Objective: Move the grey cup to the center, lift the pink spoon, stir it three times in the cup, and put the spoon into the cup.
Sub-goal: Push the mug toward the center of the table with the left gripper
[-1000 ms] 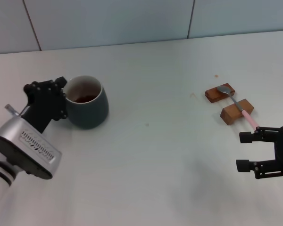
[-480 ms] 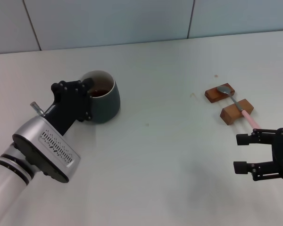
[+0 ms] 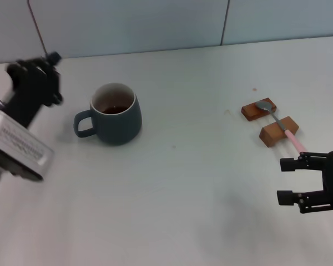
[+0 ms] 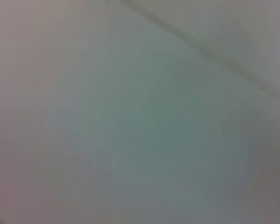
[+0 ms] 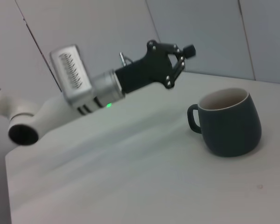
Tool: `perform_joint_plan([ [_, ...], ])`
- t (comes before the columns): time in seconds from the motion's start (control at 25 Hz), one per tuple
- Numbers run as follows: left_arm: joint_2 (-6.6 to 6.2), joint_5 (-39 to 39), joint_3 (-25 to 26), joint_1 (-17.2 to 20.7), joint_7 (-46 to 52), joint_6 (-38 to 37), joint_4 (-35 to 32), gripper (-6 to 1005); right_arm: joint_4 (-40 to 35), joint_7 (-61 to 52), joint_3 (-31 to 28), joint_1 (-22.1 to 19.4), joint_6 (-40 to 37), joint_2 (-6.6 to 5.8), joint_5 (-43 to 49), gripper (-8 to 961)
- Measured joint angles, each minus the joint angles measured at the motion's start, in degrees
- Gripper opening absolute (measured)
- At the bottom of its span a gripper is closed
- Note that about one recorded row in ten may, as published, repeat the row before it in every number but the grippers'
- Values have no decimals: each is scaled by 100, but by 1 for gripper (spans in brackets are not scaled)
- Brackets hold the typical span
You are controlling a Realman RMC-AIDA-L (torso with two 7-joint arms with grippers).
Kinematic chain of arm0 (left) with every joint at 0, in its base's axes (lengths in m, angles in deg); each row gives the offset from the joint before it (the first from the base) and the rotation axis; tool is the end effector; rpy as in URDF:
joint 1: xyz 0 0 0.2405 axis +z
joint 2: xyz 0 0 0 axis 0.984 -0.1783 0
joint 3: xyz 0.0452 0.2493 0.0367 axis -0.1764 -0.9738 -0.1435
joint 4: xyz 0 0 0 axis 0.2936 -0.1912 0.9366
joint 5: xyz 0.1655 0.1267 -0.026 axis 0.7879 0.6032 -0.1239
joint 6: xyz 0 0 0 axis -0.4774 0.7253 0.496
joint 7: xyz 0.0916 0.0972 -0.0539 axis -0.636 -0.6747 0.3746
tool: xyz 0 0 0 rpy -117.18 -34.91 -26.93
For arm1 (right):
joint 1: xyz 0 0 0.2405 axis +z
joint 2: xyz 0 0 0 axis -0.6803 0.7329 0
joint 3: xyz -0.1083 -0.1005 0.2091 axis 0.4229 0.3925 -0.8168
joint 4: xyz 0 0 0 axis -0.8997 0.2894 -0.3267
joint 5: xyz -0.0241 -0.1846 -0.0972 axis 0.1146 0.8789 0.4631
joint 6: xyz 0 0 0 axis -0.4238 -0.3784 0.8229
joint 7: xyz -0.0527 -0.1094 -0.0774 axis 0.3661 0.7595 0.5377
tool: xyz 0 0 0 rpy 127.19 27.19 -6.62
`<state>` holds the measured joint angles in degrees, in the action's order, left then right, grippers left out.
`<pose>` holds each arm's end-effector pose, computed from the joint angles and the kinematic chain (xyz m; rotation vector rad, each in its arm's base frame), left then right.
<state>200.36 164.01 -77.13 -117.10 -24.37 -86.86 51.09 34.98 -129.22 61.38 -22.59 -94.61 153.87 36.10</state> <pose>-0.2688 0.3713 -0.0327 -1.7223 0.4814 -0.1124 0.3039 0.2552 0.0638 -2.7763 0.7423 0.6231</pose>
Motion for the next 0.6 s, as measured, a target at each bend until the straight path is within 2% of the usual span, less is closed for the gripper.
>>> perform_joint_plan([
  [0.08,-3,-2,29,-201,122,317,-579,-1,-6,0,-1,-4,-23,-14,0,813],
  [0.28,-4,8,-97,-480,-56,868,-1002,-1,-28,0,1,-9,-37,-16,-1,812],
  [0.6,19,12,-372,-678,-851,1475,-1089,-2,-58,0,-13,-50,-38,-5,-4,810],
])
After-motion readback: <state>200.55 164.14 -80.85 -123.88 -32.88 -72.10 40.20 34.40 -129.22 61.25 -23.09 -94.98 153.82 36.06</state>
